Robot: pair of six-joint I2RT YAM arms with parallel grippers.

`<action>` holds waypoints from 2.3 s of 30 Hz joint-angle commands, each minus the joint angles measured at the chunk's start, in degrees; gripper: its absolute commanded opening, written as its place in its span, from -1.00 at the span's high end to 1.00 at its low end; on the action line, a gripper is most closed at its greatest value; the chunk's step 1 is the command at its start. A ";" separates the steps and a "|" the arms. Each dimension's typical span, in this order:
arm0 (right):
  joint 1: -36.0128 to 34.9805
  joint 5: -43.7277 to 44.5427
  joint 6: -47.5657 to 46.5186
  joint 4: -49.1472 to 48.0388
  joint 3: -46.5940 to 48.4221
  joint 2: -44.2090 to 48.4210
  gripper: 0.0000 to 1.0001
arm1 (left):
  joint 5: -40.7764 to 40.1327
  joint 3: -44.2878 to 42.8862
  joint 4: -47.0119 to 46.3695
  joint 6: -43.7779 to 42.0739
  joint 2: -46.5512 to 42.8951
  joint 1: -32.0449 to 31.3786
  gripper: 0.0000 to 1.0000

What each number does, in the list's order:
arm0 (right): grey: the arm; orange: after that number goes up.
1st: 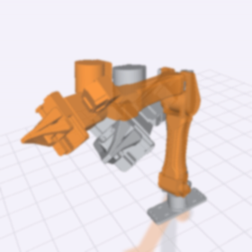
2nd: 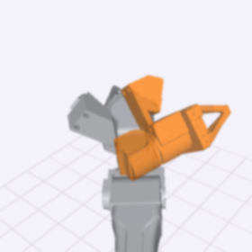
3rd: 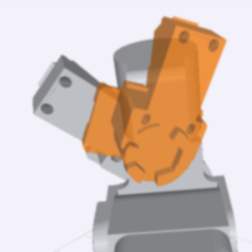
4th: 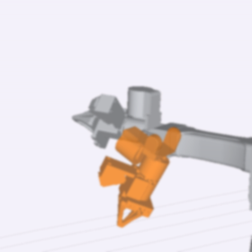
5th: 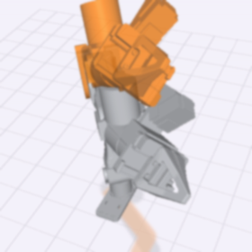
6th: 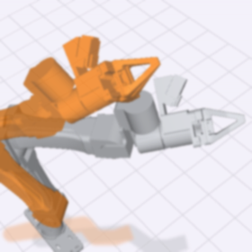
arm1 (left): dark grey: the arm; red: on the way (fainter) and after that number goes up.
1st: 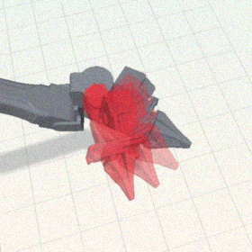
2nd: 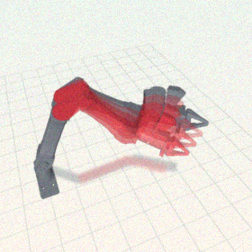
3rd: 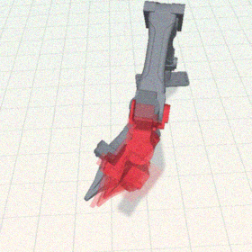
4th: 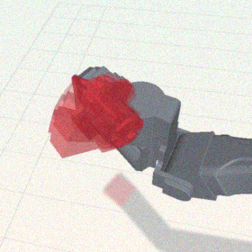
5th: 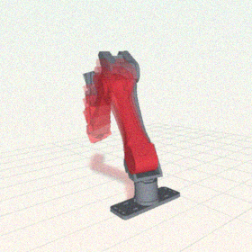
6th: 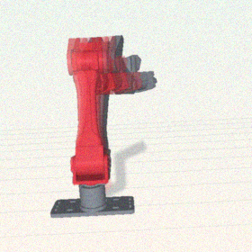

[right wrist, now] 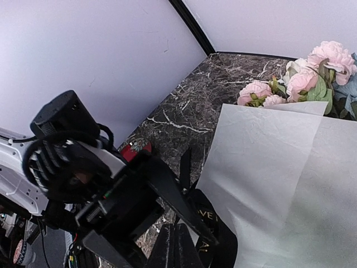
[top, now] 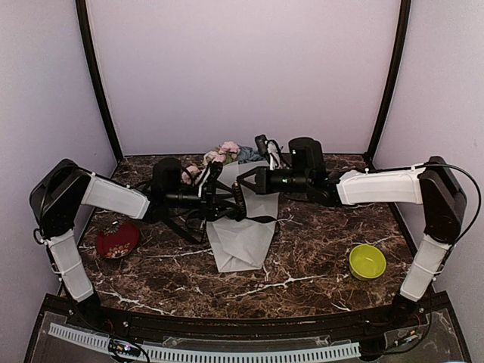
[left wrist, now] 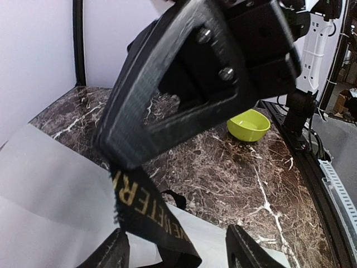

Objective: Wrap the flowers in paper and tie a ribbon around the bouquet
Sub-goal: Tie the ribbon around the folded bouquet.

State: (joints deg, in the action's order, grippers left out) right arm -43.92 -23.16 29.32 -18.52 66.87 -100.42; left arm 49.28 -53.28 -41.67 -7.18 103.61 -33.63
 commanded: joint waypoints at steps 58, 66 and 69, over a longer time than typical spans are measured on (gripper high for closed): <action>2.39 -18.30 -8.12 -12.78 -4.64 -8.21 1.00 | -3.93 -3.04 4.13 4.72 -2.44 -0.61 0.80; 2.70 -16.78 -8.15 -9.43 -3.42 -7.80 1.00 | -22.68 -0.01 23.44 1.80 -12.18 -0.21 -0.26; 2.71 -17.19 -7.90 -9.25 -2.75 -7.90 1.00 | -30.58 3.57 29.14 5.06 -15.86 -0.21 -0.24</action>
State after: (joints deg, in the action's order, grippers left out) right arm -41.23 -40.62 20.88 -27.66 62.17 -108.86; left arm 31.55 -53.80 -23.51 -3.88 93.76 -33.98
